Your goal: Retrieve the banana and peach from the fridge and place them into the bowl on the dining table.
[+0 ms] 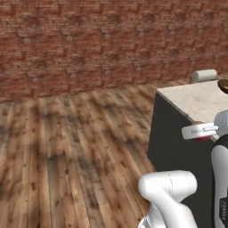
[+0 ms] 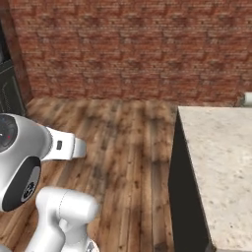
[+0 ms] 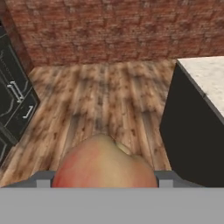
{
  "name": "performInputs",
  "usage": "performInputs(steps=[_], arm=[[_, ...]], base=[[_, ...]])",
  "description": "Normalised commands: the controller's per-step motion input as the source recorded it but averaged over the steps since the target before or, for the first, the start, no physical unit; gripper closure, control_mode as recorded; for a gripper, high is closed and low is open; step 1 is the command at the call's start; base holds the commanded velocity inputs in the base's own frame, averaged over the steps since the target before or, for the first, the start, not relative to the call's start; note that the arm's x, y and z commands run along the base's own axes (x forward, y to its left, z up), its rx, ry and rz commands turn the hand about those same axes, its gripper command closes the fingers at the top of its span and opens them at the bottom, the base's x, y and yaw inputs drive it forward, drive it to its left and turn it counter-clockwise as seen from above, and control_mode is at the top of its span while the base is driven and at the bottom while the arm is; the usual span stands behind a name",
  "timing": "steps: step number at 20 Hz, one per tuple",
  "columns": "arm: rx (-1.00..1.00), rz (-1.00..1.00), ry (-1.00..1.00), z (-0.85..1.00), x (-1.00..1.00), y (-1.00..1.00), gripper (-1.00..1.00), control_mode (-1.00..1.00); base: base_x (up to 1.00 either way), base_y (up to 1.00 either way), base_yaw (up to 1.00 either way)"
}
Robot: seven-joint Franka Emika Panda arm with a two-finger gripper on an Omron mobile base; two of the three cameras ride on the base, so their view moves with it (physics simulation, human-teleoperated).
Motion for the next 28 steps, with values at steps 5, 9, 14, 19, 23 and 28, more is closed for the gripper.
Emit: performInputs(steps=[5,9,14,19,23,28], arm=[[0.0,0.0,0.0,0.0,0.0,0.0,1.0,1.0],[0.0,0.0,0.0,0.0,0.0,0.0,1.0,1.0],[0.0,0.0,0.0,0.0,0.0,0.0,1.0,1.0],[0.0,0.0,0.0,0.0,0.0,0.0,1.0,1.0],[0.0,0.0,0.0,0.0,0.0,0.0,1.0,1.0],[0.0,0.0,0.0,0.0,0.0,0.0,1.0,1.0]], base=[[1.0,0.31,-0.04],[1.0,0.34,-0.04],[1.0,0.29,-0.09],[1.0,0.21,-0.2],[1.0,0.2,-0.37],[1.0,0.26,-0.45]])
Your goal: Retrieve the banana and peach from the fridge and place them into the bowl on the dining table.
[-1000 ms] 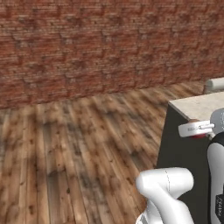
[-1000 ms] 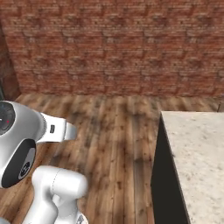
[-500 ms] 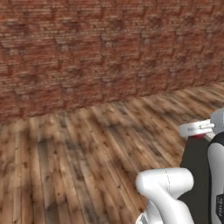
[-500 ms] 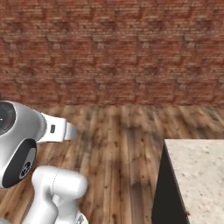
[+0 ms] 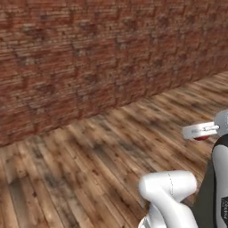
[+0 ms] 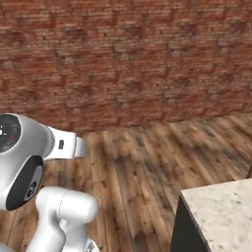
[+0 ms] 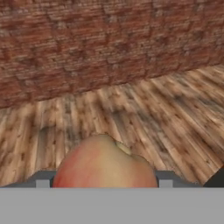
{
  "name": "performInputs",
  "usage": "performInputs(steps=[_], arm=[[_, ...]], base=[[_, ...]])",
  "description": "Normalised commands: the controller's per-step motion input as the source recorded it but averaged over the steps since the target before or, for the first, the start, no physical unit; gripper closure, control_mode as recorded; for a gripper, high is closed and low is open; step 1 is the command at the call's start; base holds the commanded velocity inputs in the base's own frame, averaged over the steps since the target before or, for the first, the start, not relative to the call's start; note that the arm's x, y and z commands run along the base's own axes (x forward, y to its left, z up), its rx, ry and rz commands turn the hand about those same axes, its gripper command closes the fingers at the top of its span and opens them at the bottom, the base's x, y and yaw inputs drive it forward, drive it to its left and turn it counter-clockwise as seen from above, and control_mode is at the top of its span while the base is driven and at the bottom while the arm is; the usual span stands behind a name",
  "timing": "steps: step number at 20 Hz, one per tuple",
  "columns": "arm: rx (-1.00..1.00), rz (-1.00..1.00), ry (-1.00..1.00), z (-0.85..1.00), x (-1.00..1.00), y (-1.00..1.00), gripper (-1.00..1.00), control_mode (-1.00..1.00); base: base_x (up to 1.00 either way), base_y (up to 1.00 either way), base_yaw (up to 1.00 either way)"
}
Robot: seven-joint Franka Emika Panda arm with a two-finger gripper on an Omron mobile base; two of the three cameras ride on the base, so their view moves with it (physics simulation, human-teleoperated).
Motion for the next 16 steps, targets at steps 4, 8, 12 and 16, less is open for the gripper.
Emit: performInputs(steps=[4,8,12,16], arm=[[0.0,0.0,0.0,0.0,0.0,0.0,1.0,1.0],[0.0,0.0,0.0,0.0,0.0,0.0,1.0,1.0],[0.0,0.0,0.0,0.0,0.0,0.0,1.0,1.0],[0.0,0.0,0.0,0.0,0.0,0.0,1.0,1.0]], base=[[1.0,0.14,-0.54],[0.95,0.02,-0.58],[0.89,0.0,-0.62],[0.87,0.0,-0.66]])
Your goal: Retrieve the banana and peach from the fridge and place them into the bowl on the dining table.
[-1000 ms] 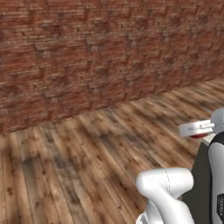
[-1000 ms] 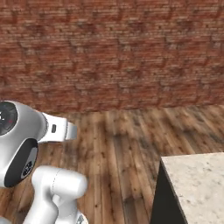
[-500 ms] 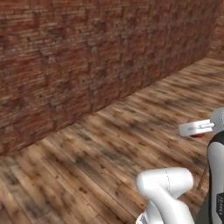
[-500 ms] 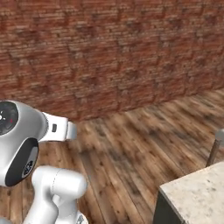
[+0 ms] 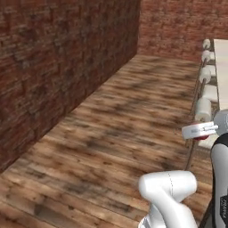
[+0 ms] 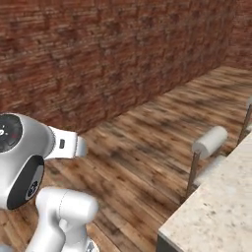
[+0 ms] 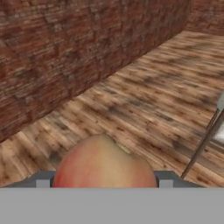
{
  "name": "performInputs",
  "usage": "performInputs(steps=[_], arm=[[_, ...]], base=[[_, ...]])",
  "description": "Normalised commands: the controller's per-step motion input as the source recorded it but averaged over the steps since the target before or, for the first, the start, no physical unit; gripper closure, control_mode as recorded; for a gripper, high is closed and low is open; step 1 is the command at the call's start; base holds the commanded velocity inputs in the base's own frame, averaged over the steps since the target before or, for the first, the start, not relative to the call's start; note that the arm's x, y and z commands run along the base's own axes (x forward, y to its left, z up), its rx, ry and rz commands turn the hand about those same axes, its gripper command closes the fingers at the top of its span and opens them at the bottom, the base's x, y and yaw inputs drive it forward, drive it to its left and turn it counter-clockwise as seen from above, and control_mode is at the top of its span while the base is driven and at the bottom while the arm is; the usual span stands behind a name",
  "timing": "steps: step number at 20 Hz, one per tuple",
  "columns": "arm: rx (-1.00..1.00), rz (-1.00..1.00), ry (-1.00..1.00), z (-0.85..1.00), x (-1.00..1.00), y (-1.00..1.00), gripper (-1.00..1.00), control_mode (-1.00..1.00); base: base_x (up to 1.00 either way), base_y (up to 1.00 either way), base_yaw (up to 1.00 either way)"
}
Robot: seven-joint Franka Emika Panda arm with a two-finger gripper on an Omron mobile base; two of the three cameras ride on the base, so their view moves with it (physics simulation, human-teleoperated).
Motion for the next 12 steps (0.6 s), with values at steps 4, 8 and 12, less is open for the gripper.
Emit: performInputs(steps=[4,8,12], arm=[[0.0,0.0,0.0,0.0,0.0,0.0,1.0,1.0],[0.0,0.0,0.0,0.0,0.0,0.0,1.0,1.0],[0.0,0.0,0.0,0.0,0.0,0.0,1.0,1.0]], base=[[0.84,0.23,-0.71],[0.88,0.58,-0.7],[0.75,0.61,-0.7]])
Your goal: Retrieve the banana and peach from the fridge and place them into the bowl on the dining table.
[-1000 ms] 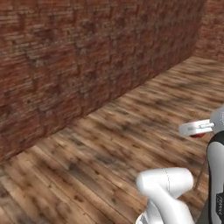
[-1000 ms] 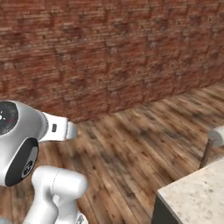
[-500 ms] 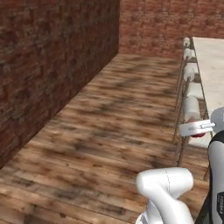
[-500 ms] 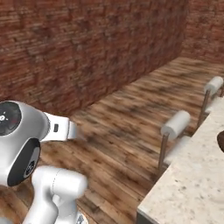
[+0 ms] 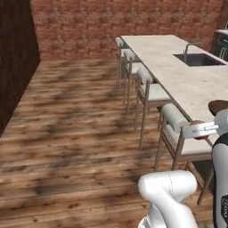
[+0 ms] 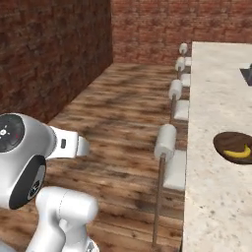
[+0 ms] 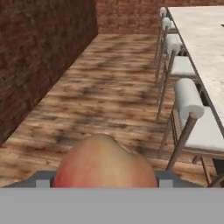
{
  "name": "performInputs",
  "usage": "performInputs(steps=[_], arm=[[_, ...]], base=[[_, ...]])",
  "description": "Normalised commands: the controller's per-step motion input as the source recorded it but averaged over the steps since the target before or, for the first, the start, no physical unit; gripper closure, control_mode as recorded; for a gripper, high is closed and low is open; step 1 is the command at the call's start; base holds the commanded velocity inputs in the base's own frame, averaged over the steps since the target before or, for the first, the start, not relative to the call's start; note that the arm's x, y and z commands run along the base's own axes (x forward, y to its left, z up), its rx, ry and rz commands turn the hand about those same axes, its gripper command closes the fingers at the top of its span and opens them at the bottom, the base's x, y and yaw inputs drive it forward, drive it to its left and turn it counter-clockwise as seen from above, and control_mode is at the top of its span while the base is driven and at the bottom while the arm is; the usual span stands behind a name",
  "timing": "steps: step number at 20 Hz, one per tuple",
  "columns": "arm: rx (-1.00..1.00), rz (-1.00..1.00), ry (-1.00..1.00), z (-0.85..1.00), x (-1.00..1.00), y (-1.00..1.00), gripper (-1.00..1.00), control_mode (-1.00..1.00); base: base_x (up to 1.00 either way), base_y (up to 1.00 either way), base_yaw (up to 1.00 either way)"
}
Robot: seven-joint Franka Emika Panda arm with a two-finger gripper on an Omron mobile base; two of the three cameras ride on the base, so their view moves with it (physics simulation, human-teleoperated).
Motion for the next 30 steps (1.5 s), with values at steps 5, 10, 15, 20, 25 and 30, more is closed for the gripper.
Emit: performInputs(steps=[5,10,15,20,25,30], arm=[[0.0,0.0,0.0,0.0,0.0,0.0,1.0,1.0],[0.0,0.0,0.0,0.0,0.0,0.0,1.0,1.0],[0.0,0.0,0.0,0.0,0.0,0.0,1.0,1.0],[0.0,0.0,0.0,0.0,0.0,0.0,1.0,1.0],[0.0,0.0,0.0,0.0,0.0,0.0,1.0,1.0],[0.0,0.0,0.0,0.0,0.0,0.0,1.0,1.0]], base=[[0.32,0.43,-0.75],[0.27,0.32,-0.74],[0.49,0.49,-0.75],[0.59,0.84,-0.72],[0.56,0.94,-0.71],[0.57,0.92,-0.7]])
